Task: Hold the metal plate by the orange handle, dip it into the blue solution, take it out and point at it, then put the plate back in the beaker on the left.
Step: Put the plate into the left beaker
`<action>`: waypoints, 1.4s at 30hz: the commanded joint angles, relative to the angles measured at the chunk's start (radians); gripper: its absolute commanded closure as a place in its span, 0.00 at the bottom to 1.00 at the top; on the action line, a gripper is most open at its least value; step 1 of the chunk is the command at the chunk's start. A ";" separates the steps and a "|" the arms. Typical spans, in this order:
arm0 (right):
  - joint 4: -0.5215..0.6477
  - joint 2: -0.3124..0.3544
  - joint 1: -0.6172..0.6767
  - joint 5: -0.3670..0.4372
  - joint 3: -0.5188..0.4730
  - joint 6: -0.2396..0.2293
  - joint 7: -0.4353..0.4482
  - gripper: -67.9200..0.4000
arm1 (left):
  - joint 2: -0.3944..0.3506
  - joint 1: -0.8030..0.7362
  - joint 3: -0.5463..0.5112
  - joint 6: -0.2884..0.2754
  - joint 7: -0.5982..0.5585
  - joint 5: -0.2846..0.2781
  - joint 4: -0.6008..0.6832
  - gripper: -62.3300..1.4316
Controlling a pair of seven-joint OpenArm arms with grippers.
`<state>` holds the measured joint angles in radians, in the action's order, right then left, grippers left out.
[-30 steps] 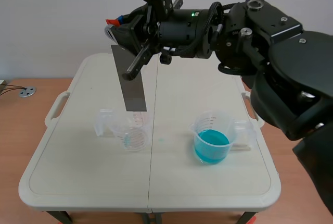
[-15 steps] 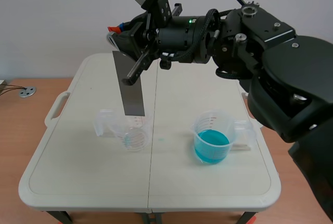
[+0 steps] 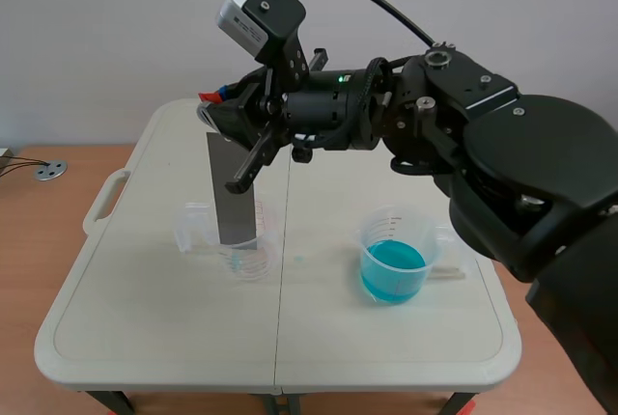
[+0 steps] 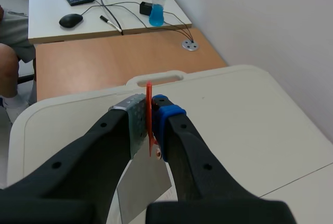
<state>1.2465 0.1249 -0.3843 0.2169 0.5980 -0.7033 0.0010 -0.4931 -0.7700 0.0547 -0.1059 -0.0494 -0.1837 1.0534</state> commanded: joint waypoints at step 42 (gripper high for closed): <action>-0.179 -0.003 -0.011 0.161 -0.001 0.004 0.101 0.89 | -0.052 -0.011 0.001 -0.001 -0.040 -0.006 0.006 0.95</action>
<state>1.0542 0.1249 -0.3813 0.3641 0.5980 -0.6991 0.0921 -0.5327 -0.7700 0.0547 -0.1055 -0.0807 -0.1837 1.0534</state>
